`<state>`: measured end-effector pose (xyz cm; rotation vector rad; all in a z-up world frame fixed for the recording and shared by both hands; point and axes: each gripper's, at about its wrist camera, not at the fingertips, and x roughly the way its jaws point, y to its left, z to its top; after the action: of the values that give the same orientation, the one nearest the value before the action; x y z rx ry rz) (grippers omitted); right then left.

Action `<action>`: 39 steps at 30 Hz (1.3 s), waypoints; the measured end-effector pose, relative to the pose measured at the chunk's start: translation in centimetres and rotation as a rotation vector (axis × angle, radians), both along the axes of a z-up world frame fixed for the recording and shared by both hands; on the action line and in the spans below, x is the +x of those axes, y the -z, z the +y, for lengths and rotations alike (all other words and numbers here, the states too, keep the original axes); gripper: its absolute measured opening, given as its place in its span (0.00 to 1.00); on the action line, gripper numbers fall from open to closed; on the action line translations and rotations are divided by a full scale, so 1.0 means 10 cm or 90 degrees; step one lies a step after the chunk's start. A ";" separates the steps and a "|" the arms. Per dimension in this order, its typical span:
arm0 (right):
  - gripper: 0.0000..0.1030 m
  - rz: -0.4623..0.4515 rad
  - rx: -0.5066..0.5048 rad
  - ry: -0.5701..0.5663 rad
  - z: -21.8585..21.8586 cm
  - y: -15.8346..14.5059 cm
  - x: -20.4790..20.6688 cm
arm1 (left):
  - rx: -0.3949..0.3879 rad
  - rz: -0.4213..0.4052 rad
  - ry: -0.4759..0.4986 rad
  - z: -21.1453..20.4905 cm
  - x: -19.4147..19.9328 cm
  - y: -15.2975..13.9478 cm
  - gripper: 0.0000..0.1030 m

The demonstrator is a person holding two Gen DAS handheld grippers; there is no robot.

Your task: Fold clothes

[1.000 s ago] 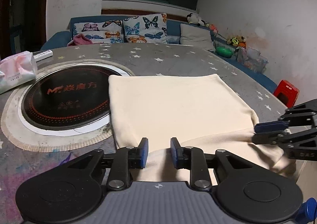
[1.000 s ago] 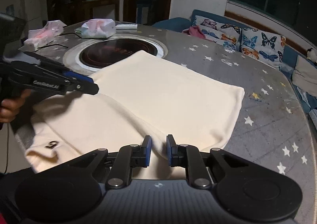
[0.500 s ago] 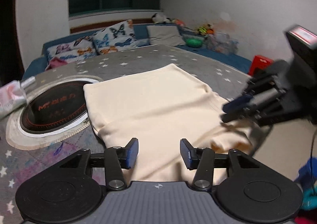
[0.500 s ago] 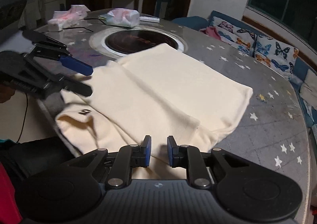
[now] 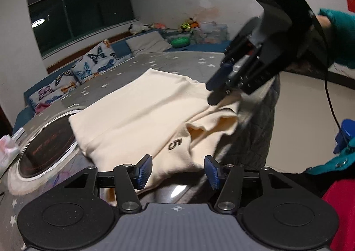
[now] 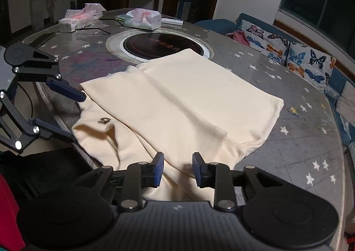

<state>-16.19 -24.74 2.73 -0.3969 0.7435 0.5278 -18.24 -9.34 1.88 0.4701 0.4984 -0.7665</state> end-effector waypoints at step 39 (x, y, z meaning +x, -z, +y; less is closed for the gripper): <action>0.14 0.005 0.011 -0.067 0.12 0.13 0.19 | -0.081 0.036 -0.076 0.05 0.85 -0.23 0.47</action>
<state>-14.26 -23.53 1.39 -0.4196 0.7281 0.6349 -9.74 -8.86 4.20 0.2984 0.5227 -0.6928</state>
